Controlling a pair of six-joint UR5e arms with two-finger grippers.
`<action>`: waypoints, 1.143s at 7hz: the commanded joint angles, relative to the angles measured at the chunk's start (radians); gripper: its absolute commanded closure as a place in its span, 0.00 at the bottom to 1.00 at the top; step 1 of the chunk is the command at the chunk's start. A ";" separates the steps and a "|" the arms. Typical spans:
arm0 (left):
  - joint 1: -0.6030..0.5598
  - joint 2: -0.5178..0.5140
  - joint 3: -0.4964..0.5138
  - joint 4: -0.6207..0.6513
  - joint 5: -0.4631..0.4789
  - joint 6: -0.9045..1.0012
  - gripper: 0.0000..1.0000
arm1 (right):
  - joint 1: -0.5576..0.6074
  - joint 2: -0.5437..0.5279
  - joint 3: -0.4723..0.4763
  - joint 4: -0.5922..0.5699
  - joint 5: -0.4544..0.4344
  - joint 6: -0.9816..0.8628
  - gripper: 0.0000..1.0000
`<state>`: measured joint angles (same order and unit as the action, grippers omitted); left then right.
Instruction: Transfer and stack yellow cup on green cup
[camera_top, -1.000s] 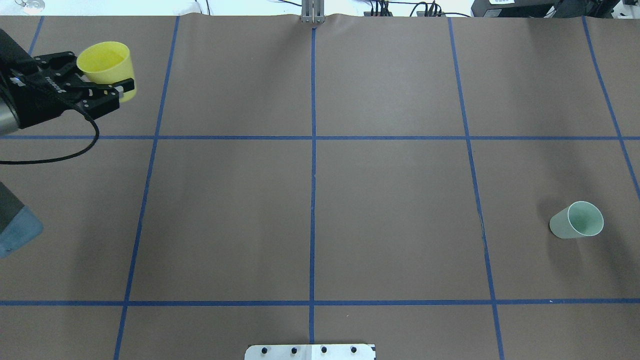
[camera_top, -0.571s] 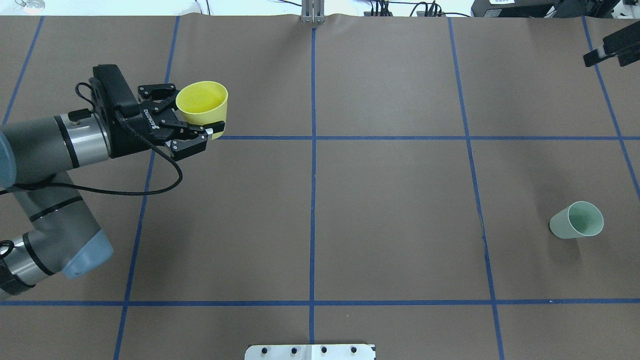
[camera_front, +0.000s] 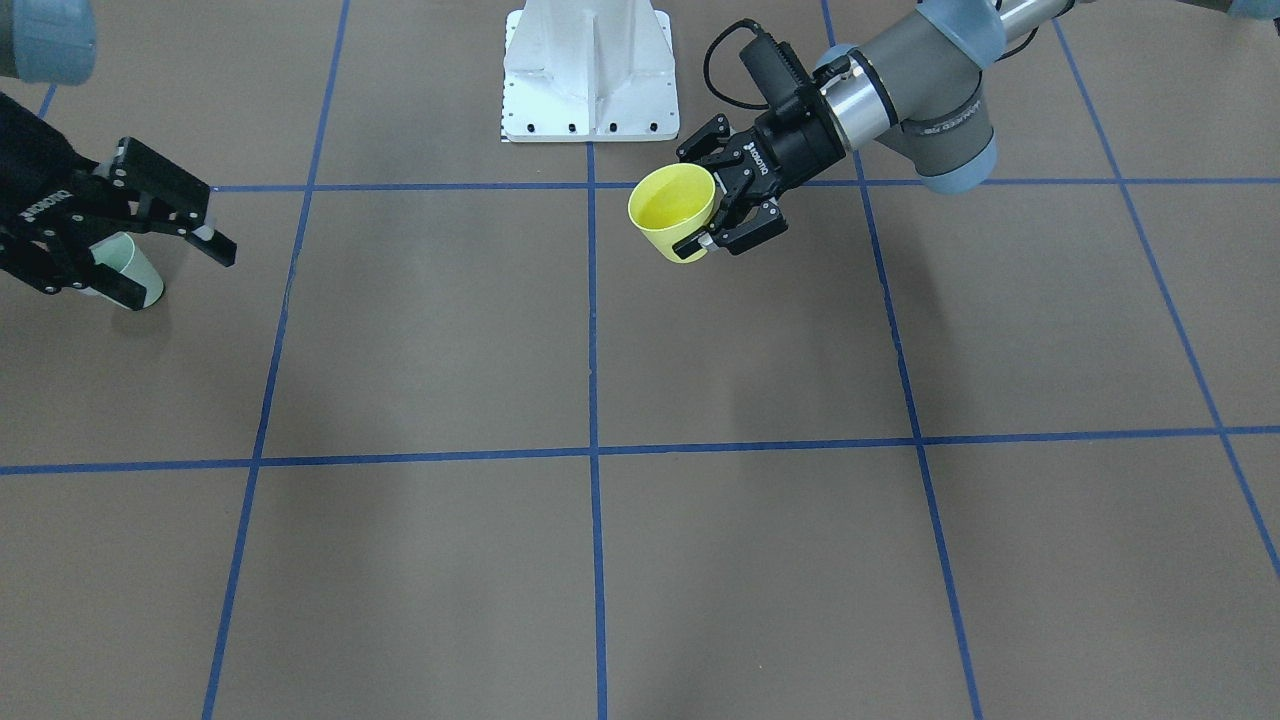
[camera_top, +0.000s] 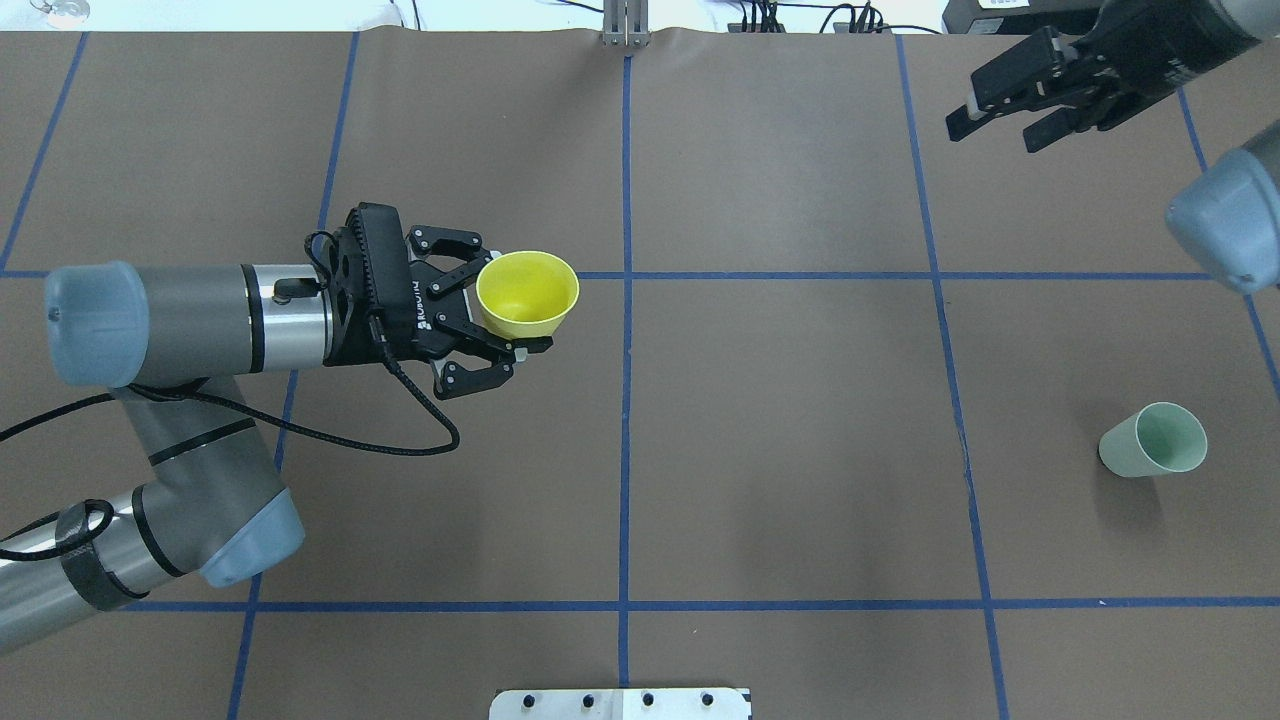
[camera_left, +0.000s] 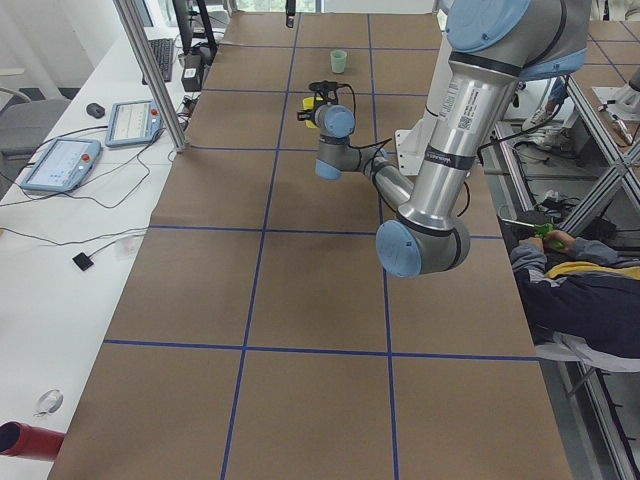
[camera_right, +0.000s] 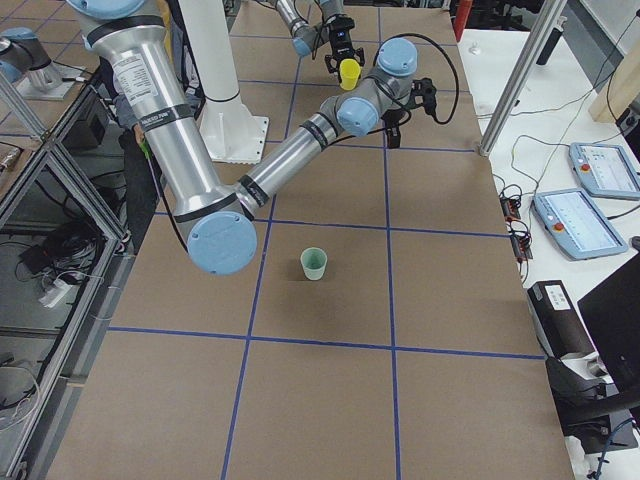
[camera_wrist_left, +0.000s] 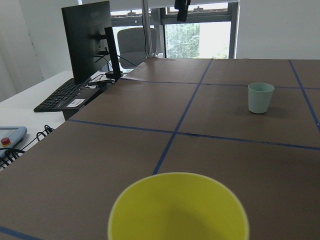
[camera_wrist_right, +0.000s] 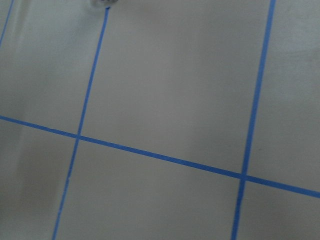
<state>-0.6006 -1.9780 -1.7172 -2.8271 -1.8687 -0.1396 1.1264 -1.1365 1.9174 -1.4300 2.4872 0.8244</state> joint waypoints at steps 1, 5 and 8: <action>0.001 -0.033 0.005 0.032 -0.030 0.048 0.77 | -0.141 0.075 0.038 -0.001 -0.072 0.140 0.00; 0.001 -0.036 0.005 0.044 -0.047 0.026 0.67 | -0.379 0.165 0.075 0.014 -0.299 0.199 0.01; 0.007 -0.030 -0.007 0.040 -0.049 0.020 0.64 | -0.482 0.207 0.060 0.042 -0.442 0.202 0.03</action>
<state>-0.5955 -2.0108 -1.7183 -2.7847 -1.9168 -0.1182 0.6901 -0.9467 1.9848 -1.3905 2.1057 1.0255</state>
